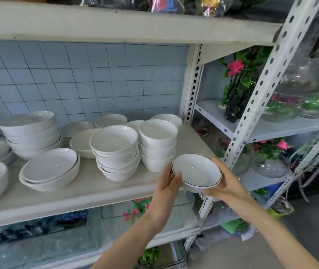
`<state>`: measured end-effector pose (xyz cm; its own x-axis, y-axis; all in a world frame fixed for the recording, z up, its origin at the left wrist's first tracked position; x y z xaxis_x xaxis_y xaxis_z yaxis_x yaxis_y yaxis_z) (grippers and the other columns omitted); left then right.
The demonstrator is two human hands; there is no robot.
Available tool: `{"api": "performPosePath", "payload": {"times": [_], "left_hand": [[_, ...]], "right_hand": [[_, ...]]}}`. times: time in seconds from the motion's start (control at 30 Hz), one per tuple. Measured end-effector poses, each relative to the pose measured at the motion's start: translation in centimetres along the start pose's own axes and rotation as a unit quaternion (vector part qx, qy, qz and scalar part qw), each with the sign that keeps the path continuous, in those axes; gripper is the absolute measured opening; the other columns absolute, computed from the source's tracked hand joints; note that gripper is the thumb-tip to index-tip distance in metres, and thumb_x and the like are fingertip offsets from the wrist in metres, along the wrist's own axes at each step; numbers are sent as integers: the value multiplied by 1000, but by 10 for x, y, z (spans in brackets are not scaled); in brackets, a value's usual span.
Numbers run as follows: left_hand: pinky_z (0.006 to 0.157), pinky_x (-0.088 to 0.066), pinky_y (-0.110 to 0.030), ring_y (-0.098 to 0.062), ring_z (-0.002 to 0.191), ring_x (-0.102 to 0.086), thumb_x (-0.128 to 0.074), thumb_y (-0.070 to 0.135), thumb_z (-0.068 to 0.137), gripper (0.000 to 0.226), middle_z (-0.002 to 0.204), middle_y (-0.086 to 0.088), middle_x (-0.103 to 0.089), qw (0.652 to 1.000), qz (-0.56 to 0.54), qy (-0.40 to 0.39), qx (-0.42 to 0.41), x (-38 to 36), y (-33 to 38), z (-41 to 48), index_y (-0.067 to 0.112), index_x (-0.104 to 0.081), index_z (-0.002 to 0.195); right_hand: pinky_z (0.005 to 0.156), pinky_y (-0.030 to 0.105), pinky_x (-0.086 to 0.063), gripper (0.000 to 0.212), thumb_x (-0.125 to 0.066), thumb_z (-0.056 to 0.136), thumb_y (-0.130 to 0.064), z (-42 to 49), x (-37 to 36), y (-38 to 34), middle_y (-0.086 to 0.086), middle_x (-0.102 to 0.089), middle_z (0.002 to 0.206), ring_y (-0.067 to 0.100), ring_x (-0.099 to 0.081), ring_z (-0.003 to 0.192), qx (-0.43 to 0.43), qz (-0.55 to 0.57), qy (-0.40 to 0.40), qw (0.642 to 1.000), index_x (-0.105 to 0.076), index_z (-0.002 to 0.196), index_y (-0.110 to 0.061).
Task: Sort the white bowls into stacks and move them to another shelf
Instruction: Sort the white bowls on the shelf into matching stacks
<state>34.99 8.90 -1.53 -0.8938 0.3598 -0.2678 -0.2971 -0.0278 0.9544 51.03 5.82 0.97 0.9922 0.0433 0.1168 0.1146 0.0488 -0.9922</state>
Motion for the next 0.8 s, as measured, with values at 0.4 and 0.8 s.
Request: {"api": "performPosePath", "payload": {"times": [0.4,0.8], "left_hand": [[98,-45,-24,-7,110,-58,-35,8,102,28,117,3,-64,990,-15,138,-7,-40,-34,71,12,-55,122],[85,-45,-21,-6,88,-54,-38,-2,97,24,96,1,-61,966,125,226,5,-43,-44,80,7,-57,109]], "right_hand": [[77,10,-47,77,-81,55,-15,71,60,18,-22,-51,117,-18,-54,99,-6,-35,-72,997,-41,113,-45],[95,17,-42,83,-85,64,-20,97,78,38,-17,-50,125,-10,-49,111,-3,-116,-145,983,-34,124,-45]]}}
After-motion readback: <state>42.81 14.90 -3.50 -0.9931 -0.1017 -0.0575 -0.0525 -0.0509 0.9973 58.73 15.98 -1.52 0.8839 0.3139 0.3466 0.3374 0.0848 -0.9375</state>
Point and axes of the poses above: each hand's wrist, its own z-axis towards the middle knuckle, its own x-axis out of the back of the hand, y = z × x, the point moved 4 cm from there along z, towards the middle knuckle
